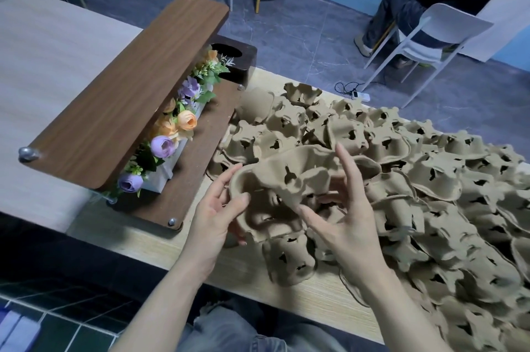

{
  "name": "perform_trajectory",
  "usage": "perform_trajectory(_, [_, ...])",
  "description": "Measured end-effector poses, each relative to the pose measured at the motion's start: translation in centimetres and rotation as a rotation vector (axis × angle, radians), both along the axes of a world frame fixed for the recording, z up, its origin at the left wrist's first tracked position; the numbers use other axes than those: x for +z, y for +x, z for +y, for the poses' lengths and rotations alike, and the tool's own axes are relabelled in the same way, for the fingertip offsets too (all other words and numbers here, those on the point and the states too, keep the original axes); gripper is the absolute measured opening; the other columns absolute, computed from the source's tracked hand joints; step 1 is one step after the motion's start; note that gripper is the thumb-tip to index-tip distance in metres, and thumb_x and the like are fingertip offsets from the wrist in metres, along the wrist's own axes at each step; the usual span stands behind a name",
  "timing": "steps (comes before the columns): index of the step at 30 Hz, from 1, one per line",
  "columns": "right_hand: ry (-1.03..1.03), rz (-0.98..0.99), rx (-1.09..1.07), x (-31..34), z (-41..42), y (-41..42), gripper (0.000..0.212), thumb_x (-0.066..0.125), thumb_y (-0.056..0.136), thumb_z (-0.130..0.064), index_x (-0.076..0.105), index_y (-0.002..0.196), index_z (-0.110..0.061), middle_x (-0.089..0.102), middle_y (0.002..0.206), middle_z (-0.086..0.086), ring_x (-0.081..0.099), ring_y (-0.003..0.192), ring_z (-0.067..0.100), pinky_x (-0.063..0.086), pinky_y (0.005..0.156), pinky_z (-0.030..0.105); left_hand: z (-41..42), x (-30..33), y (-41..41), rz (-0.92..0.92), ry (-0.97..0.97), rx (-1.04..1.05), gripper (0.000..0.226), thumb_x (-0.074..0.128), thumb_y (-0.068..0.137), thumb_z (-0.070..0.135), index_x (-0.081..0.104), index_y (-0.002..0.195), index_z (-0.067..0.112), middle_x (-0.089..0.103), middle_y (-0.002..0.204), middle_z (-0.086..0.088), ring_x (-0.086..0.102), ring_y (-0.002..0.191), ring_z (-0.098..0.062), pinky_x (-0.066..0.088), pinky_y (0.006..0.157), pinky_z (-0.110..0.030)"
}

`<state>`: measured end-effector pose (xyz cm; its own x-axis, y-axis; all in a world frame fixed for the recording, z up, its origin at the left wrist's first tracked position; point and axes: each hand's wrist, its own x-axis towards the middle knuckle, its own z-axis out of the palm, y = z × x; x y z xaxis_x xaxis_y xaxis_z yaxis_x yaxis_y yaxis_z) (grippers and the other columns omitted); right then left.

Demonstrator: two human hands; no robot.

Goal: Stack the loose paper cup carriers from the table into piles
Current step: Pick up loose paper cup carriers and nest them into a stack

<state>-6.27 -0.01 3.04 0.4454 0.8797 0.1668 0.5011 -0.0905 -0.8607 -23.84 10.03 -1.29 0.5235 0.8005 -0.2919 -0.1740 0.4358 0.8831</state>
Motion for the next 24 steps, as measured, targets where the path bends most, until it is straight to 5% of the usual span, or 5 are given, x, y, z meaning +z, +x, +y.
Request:
perform_trajectory(5, [0.009,-0.084,0.078,-1.1,-1.7,-0.2,0.072,0.075,0.072,-0.007,0.048,0.133,-0.033,0.057,0.122,-0.011,0.057,0.112,0.012,0.048,0.094,0.029,-0.3,-0.1,-0.2,0.023,0.032,-0.005,0.055,0.064,0.080,0.023,0.053,0.134,0.023,0.068,0.124,0.007,0.063,0.116,-0.008,0.053,0.085,-0.020])
perform_trajectory(11, [-0.010,-0.019,0.077,-1.2,-2.8,-0.7,0.054,0.070,0.072,-0.017,0.054,0.120,-0.034,0.061,0.116,-0.014,0.058,0.111,0.014,0.042,0.094,0.019,-0.5,0.2,-0.2,0.039,0.024,-0.023,0.051,0.068,0.083,0.028,0.053,0.131,0.027,0.070,0.121,0.010,0.064,0.112,-0.007,0.056,0.086,-0.027])
perform_trajectory(14, [-0.034,0.027,0.107,-0.9,-3.0,-0.8,0.045,0.061,0.078,-0.022,0.055,0.120,-0.035,0.061,0.116,-0.011,0.057,0.111,0.016,0.040,0.094,0.016,-0.7,0.4,-0.3,0.046,0.013,-0.026,0.046,0.064,0.082,0.023,0.055,0.126,0.032,0.072,0.113,0.012,0.067,0.103,-0.006,0.051,0.073,-0.025])
perform_trajectory(19, [-0.040,0.179,0.149,-0.4,-3.6,-0.2,0.028,0.057,0.084,-0.024,0.063,0.111,-0.029,0.062,0.110,-0.005,0.057,0.107,0.023,0.044,0.093,0.033,-1.0,0.6,-0.5,0.025,0.008,-0.056,0.047,0.058,0.081,0.022,0.055,0.128,0.030,0.073,0.110,0.008,0.068,0.083,-0.005,0.050,0.054,-0.016])
perform_trajectory(24, [-0.047,0.149,0.091,-0.6,-3.3,-0.6,0.021,0.063,0.085,-0.029,0.067,0.105,-0.032,0.064,0.104,-0.008,0.059,0.103,0.018,0.042,0.090,0.021,-1.4,0.4,-0.6,0.028,0.045,-0.132,0.050,0.053,0.083,0.019,0.052,0.132,0.028,0.072,0.114,0.008,0.066,0.074,-0.003,0.046,0.046,-0.017])
